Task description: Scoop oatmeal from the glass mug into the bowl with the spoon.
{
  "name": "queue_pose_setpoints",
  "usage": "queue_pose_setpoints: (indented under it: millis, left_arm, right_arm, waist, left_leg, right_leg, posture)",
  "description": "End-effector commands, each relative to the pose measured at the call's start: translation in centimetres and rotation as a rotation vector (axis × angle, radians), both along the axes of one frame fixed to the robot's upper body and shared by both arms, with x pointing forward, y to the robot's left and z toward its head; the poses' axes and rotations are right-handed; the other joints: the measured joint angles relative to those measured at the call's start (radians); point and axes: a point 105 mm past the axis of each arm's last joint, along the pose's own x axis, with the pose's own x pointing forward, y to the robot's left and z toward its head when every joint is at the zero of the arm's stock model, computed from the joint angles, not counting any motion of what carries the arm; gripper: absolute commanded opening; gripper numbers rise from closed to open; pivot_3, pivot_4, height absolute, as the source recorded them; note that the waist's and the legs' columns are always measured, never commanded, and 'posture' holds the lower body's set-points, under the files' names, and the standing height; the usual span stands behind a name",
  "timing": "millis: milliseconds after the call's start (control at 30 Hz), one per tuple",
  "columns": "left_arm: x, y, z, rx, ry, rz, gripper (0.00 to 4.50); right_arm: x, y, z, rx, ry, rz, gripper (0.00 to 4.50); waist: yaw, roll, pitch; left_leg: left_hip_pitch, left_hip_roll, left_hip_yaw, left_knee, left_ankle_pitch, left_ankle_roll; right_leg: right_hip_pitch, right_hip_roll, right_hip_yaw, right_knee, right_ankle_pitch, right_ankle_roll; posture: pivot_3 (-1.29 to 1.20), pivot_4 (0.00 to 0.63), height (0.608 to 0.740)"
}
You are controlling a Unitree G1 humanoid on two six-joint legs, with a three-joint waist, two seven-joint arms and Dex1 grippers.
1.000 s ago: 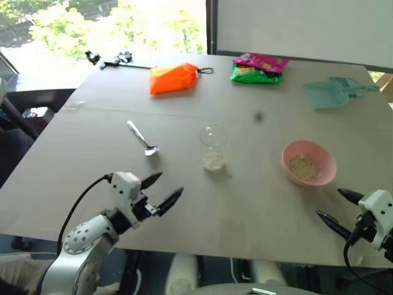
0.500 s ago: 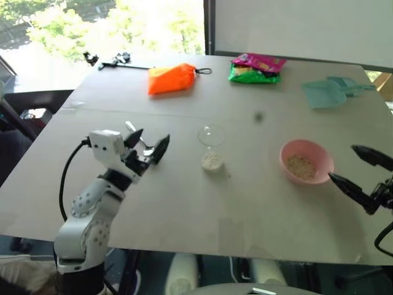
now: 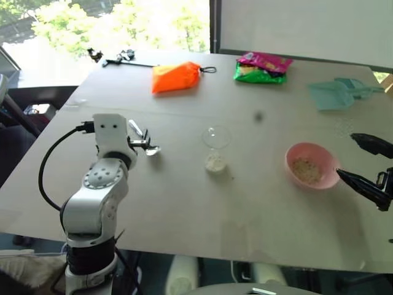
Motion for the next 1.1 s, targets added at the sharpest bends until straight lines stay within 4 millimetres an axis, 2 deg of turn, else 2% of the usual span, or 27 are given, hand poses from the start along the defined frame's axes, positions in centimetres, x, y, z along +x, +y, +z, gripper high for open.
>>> queue_pose_setpoints:
  millis: [33,200,400,567,767,867,967,1100]
  left_arm:
    - [0.1,-0.1,1.5,-0.01,-0.038,0.03,4.41]
    - [1.3,0.1,0.2,-0.06,0.06,0.127,4.41]
    - [2.5,0.7,-0.7,-0.135,0.117,0.286,4.41]
    - [4.8,0.0,-1.6,-0.242,0.158,0.311,4.41]
    - [7.0,-0.2,-4.0,-0.348,0.231,0.4,4.41]
    - [7.5,-0.3,-5.4,-0.389,0.286,0.424,3.81]
    - [7.8,-0.1,-6.0,-0.392,0.306,0.447,2.6]
    - [7.6,0.4,-5.9,-0.388,0.296,0.48,0.69]
  right_arm:
    - [-0.6,-0.4,1.5,-0.004,-0.069,0.016,4.5]
    - [-0.3,0.0,2.1,0.012,-0.094,0.02,4.5]
    - [0.4,0.3,1.9,0.011,-0.098,0.018,4.5]
    - [0.6,0.6,1.8,0.017,-0.086,0.02,4.5]
    - [0.6,0.7,1.9,0.012,-0.087,0.01,4.5]
    - [0.6,0.7,1.9,0.004,-0.089,0.005,4.5]
    - [0.5,0.8,2.0,0.001,-0.088,-0.001,4.5]
    - [0.5,0.8,2.1,0.0,-0.078,-0.013,4.5]
  waist:
    - [0.0,0.0,0.0]
    - [-0.001,0.0,0.0]
    - [0.0,-0.001,0.0]
    - [0.001,-0.001,0.0]
    - [0.0,-0.002,0.001]
    - [0.0,-0.001,0.0]
    - [0.001,0.001,-0.001]
    - [0.002,0.003,-0.002]
  left_leg:
    - [0.0,0.0,0.0,0.0,0.0,0.0]
    - [0.001,0.0,0.0,0.001,0.0,0.0]
    - [0.0,0.0,-0.001,0.001,0.0,0.0]
    - [0.0,-0.001,-0.001,0.001,0.0,0.0]
    - [0.0,-0.001,-0.001,0.001,0.0,0.0]
    - [0.0,-0.001,-0.001,0.001,0.0,0.0]
    - [0.001,-0.001,-0.001,0.001,0.0,0.0]
    - [0.002,-0.001,-0.001,0.001,0.0,0.0]
  right_leg:
    - [0.0,0.0,0.0,0.001,0.0,0.0]
    - [0.001,0.0,0.001,0.001,0.0,0.0]
    - [0.001,0.0,0.0,0.0,0.0,0.0]
    - [0.001,0.0,0.0,0.001,0.0,0.0]
    - [0.001,0.0,-0.001,0.0,0.0,0.0]
    - [0.001,0.0,-0.001,0.0,0.0,0.0]
    - [0.002,0.0,-0.001,0.001,0.0,0.001]
    - [0.003,0.0,-0.002,0.002,0.0,0.001]
  posture:
    - [0.0,0.15,0.74]
    - [0.0,0.15,0.74]
    - [0.0,0.15,0.74]
    - [0.0,0.15,0.74]
    - [0.0,0.15,0.74]
    - [0.0,0.15,0.74]
    - [0.0,0.15,0.74]
    - [0.0,0.15,0.74]
